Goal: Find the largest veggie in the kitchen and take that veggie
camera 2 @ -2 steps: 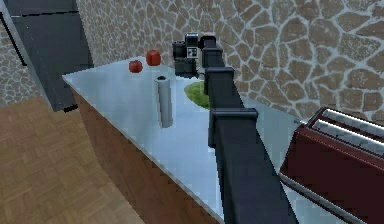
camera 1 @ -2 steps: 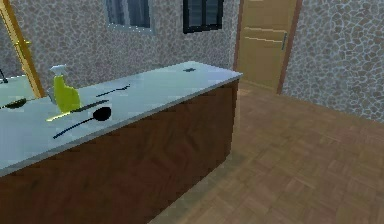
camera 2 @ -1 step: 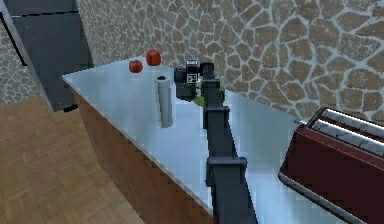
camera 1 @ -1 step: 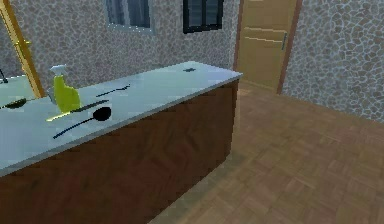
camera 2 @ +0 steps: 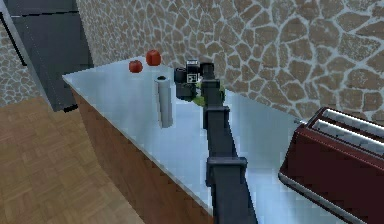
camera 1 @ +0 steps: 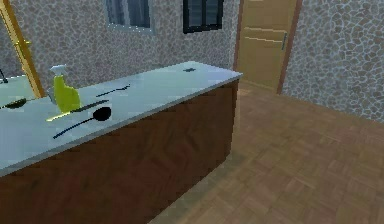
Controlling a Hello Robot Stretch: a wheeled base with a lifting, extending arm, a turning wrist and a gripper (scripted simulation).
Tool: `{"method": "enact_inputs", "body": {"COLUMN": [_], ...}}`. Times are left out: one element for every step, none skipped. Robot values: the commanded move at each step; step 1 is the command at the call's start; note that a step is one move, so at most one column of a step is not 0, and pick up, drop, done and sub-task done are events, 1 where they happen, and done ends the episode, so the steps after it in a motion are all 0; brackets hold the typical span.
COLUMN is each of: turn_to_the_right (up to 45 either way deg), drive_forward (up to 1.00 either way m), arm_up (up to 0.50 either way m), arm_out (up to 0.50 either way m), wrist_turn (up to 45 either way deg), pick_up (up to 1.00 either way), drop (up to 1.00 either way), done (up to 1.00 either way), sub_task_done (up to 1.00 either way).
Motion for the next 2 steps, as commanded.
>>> {"method": "enact_inputs", "body": {"turn_to_the_right": [0.0, 0.0], "drive_forward": [0.00, 0.00], "arm_up": [0.08, 0.00], "arm_out": [0.00, 0.00], "wrist_turn": [0.0, 0.0], "pick_up": [0.00, 0.00], "drop": [0.00, 0.00], "done": [0.00, 1.00], "sub_task_done": [0.00, 0.00]}}
